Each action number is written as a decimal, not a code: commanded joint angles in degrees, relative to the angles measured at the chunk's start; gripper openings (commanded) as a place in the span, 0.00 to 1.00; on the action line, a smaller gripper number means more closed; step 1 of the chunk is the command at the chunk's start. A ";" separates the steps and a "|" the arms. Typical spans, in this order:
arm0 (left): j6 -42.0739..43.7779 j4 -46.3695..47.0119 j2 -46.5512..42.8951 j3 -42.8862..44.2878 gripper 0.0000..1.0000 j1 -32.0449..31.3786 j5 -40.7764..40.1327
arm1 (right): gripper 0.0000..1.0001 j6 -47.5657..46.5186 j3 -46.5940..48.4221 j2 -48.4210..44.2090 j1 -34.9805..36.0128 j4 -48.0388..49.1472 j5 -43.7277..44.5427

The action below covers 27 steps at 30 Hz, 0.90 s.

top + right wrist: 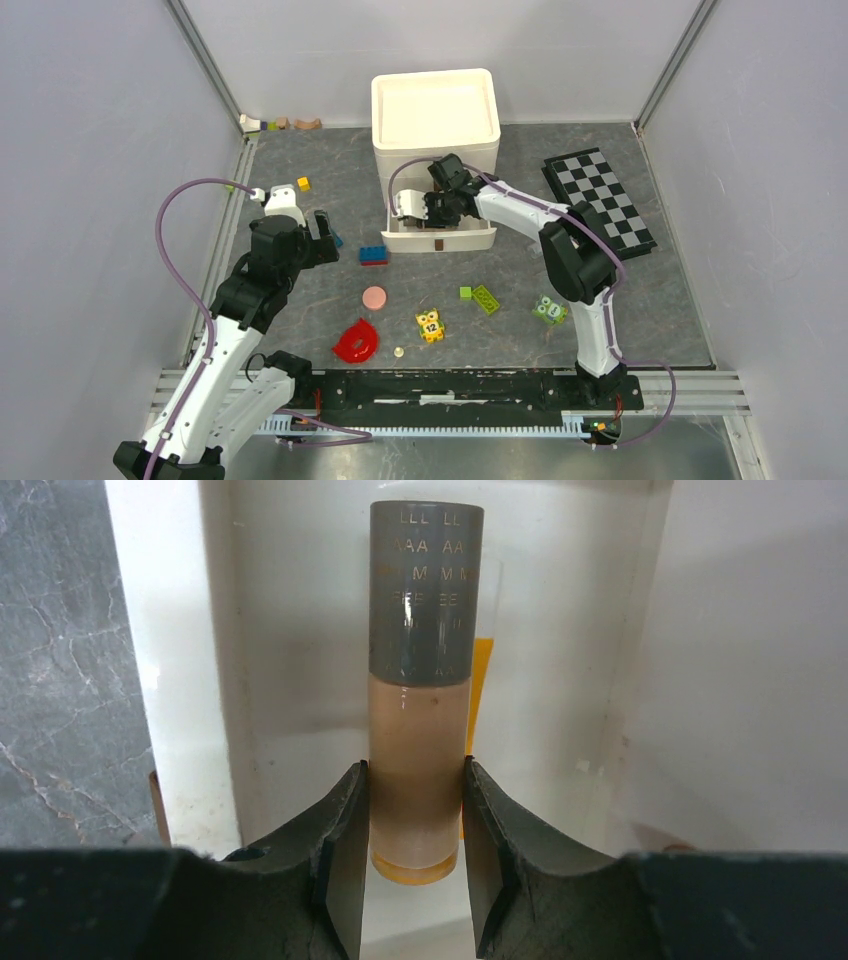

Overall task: Organize the makeup
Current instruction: Place the makeup in the drawer.

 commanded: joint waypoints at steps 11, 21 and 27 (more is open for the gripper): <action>1.44 1.54 -0.23 -0.18 1.00 0.28 0.32 | 0.39 0.07 -2.15 2.68 -0.21 4.98 -1.42; 1.50 1.55 0.08 -0.11 1.00 0.31 0.41 | 0.54 0.73 -1.90 0.14 -0.25 5.48 -1.26; 1.49 1.59 0.10 -0.07 1.00 0.28 0.49 | 0.58 1.69 -1.76 -3.16 -0.21 6.19 -1.12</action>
